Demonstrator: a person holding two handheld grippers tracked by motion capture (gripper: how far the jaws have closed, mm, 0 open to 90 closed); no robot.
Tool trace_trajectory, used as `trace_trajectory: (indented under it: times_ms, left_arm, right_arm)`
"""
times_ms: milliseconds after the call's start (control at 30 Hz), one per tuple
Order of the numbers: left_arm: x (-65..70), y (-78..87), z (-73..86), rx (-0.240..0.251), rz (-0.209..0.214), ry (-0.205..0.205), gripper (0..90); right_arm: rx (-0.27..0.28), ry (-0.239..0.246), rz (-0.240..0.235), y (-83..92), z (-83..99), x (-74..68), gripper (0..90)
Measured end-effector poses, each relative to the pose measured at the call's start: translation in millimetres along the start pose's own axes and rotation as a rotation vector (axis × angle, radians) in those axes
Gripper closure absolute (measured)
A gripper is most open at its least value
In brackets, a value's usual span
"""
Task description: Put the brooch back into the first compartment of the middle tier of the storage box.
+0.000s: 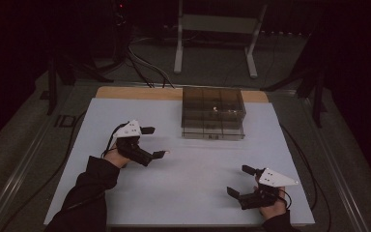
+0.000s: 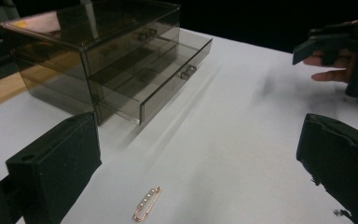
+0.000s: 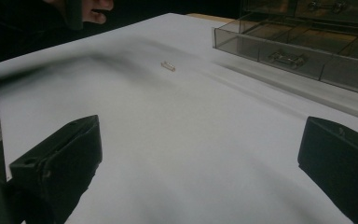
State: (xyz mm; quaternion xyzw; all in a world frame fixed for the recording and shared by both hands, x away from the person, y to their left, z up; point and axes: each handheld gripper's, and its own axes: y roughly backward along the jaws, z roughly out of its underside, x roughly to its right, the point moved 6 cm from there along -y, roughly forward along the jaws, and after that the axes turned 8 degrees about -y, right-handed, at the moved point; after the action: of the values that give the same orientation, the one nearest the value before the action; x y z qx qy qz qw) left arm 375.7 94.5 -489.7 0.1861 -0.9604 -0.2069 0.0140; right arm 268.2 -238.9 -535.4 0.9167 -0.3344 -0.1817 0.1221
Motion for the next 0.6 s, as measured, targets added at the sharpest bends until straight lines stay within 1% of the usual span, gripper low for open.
trace_trajectory:
  times_ms: [100, 300, 367, 600]
  left_arm:
    - [-1.3, -3.1, 1.8, 0.003, 0.001, 0.004, 0.3]
    - [-6.3, -11.9, 6.9, -0.009, 0.007, 0.016, 0.3]
    - [-8.5, -14.0, 9.0, -0.014, 0.002, 0.016, 1.9]
    - [-13.5, -23.8, 18.3, -0.034, 0.002, 0.041, 2.1]
  right_arm:
    - [-0.001, -0.002, -0.002, -0.1, -0.1, -0.2, 0.0]
    - [-0.004, -0.002, -0.006, -0.7, 0.0, -0.7, 0.0]
    - [-0.005, 0.001, -0.006, -0.7, 0.4, -1.0, 0.0]
    - [-0.005, -0.002, -0.008, -1.0, 0.5, -0.5, 0.0]
